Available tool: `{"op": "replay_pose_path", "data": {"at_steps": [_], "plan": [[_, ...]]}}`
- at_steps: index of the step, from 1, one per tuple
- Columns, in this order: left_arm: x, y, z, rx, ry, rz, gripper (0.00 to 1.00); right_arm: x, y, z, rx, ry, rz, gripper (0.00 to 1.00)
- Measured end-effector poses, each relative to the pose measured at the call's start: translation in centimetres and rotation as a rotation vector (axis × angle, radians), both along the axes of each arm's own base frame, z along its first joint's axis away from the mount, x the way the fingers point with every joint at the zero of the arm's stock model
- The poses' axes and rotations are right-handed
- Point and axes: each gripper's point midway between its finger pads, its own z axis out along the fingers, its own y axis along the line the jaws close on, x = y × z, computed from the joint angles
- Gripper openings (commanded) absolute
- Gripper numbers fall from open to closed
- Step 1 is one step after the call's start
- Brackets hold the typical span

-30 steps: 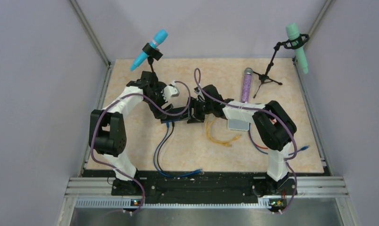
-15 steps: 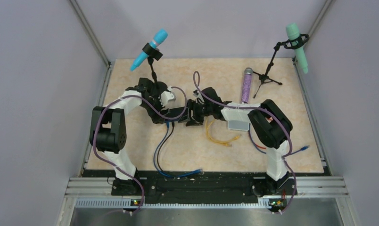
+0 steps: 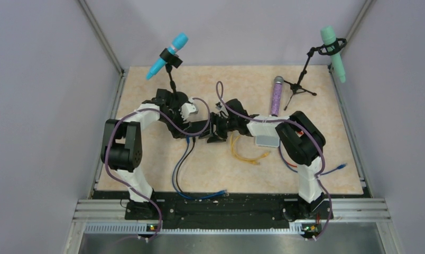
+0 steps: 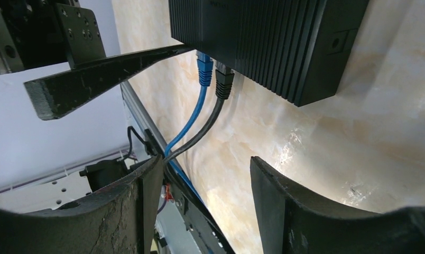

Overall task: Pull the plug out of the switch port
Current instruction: Pull the connector from the switch port.

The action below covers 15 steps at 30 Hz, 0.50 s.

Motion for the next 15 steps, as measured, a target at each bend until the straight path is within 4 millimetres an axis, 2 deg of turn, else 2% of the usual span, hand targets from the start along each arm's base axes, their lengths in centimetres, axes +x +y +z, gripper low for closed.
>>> {"op": "replay_pose_path", "data": {"at_steps": [10,15], "plan": [[-0.2,-0.6,0.0,-0.002,0.052,-0.019,0.51,0.0,0.4,-1.1,0.012,0.038,-0.003,0.6],[-0.6,-1.0,-0.1,-0.002,0.069,-0.034,0.44,0.2,0.6,-1.8,0.013,0.062,-0.02,0.58]]}}
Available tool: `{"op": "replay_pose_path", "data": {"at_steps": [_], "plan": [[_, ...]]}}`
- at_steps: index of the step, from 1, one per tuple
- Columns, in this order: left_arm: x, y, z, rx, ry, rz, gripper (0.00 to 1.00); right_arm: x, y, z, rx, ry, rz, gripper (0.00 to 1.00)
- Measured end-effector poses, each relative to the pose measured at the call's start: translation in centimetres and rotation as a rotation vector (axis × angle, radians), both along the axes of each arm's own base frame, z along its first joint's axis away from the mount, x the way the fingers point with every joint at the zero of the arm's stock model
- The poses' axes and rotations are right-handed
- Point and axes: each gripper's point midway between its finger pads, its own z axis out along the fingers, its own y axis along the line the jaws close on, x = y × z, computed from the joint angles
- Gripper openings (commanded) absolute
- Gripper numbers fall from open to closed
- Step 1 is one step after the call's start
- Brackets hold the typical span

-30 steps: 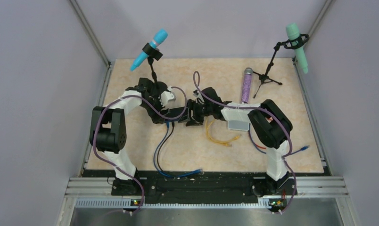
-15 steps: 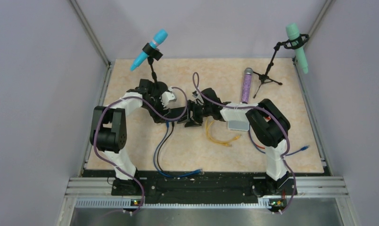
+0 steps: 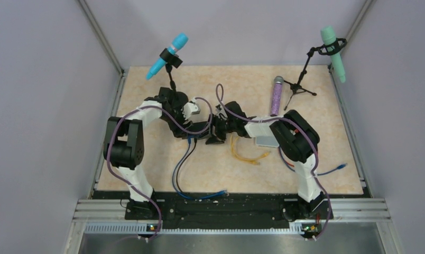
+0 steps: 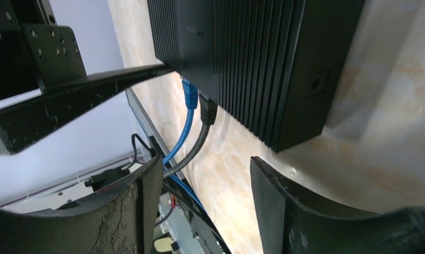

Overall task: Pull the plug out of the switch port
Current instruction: Pull the connector from the switch port.

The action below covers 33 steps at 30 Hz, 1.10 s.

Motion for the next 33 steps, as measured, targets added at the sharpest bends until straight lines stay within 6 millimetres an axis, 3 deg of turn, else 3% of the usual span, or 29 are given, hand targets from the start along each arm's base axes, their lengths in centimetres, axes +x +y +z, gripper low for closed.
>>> {"op": "replay_pose_path", "data": {"at_steps": [10,21,33], "plan": [[-0.6,-0.7,-0.2,-0.032,0.003,0.031,0.39,1.8,1.0,-0.8,0.046,0.05,-0.132,0.51],[-0.5,-0.8,-0.2,-0.048,0.001,0.074,0.31,1.6,2.7,-1.1,0.061,0.058,-0.212,0.35],[-0.5,-0.8,-0.2,-0.049,-0.01,0.087,0.26,2.6,2.9,-1.6,0.099,0.073,-0.288,0.35]]}}
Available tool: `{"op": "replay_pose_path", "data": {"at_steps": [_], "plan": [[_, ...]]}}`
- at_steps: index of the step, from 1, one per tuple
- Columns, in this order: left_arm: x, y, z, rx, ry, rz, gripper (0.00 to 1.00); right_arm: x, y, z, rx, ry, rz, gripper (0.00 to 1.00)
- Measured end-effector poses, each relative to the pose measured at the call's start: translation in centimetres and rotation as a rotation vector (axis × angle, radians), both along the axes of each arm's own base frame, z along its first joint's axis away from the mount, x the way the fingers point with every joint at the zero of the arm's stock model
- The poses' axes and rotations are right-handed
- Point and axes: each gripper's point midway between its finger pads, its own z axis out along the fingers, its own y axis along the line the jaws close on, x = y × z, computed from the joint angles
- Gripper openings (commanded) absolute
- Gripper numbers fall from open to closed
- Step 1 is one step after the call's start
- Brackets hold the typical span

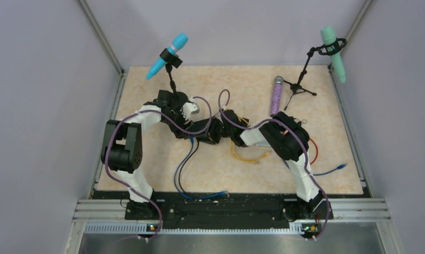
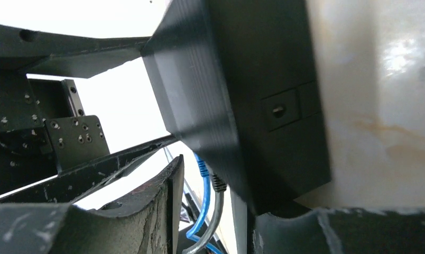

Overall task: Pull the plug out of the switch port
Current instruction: Pull the connector from the switch port.

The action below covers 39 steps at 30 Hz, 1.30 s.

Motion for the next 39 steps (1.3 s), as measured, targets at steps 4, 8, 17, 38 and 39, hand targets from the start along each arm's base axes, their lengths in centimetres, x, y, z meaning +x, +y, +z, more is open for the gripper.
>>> {"op": "replay_pose_path", "data": {"at_steps": [4,8,17,38,39], "plan": [[0.01,0.03,0.01,0.001,0.0,0.001,0.25,0.07,-0.05,-0.54,0.023,0.011,-0.023,0.29],[-0.03,0.04,0.0,0.004,-0.002,-0.009,0.23,0.24,-0.27,-0.66,0.028,-0.005,-0.042,0.32],[-0.06,0.04,0.04,0.003,-0.002,-0.012,0.21,0.54,-0.3,-0.64,0.029,-0.007,-0.061,0.24],[-0.31,0.18,0.06,0.006,0.005,-0.026,0.23,0.65,-0.32,-0.69,0.023,-0.015,-0.062,0.02],[-0.3,0.19,0.08,0.006,0.006,-0.025,0.24,0.62,-0.31,-0.7,0.022,-0.018,-0.06,0.01]]}}
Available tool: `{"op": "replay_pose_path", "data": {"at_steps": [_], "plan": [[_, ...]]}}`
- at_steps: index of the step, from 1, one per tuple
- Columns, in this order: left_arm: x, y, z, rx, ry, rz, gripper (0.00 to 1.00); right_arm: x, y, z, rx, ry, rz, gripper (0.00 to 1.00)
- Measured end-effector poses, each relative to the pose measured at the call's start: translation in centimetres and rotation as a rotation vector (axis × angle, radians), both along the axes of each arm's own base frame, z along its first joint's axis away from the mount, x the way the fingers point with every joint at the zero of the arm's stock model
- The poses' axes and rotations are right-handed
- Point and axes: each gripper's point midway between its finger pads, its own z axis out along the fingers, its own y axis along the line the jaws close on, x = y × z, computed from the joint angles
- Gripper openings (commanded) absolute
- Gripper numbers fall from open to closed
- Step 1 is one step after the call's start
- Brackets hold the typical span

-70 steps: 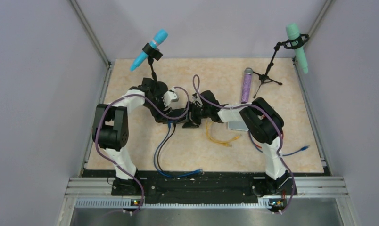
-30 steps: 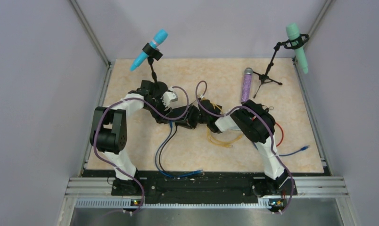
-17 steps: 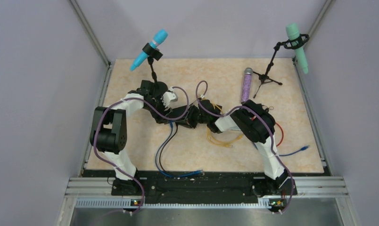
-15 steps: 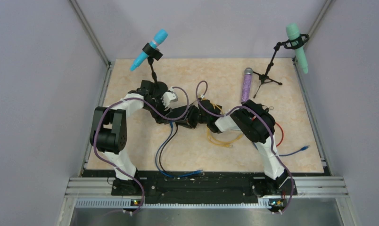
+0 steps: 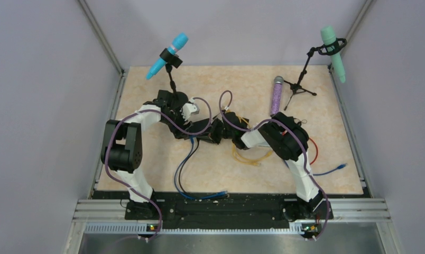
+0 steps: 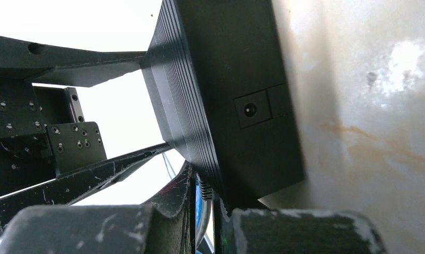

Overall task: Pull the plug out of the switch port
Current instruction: Pull the connector from the switch port.

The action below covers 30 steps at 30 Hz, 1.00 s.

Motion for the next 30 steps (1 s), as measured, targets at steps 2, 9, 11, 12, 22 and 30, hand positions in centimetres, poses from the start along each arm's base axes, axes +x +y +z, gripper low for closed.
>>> {"op": "replay_pose_path", "data": {"at_steps": [2,9,11,12,22,30], "plan": [[0.0,-0.01,0.0,0.0,0.0,0.0,0.24,-0.02,-0.01,-0.07,-0.006,-0.011,0.006,0.0],[-0.02,0.02,0.01,0.001,0.006,0.001,0.18,-0.14,0.04,-0.13,-0.02,-0.039,0.029,0.0],[-0.07,0.03,0.0,0.002,0.008,0.001,0.06,-0.14,0.11,-0.09,-0.023,-0.044,0.037,0.0],[-0.09,0.05,-0.01,0.002,0.009,0.001,0.0,-0.13,0.13,-0.09,-0.026,-0.047,0.04,0.0],[-0.03,0.56,-0.11,0.027,0.02,0.043,0.0,0.12,0.63,-0.08,-0.119,-0.07,0.12,0.0],[0.02,0.67,-0.1,0.031,0.025,0.067,0.0,0.07,0.62,0.01,-0.145,-0.121,0.169,0.0]]}}
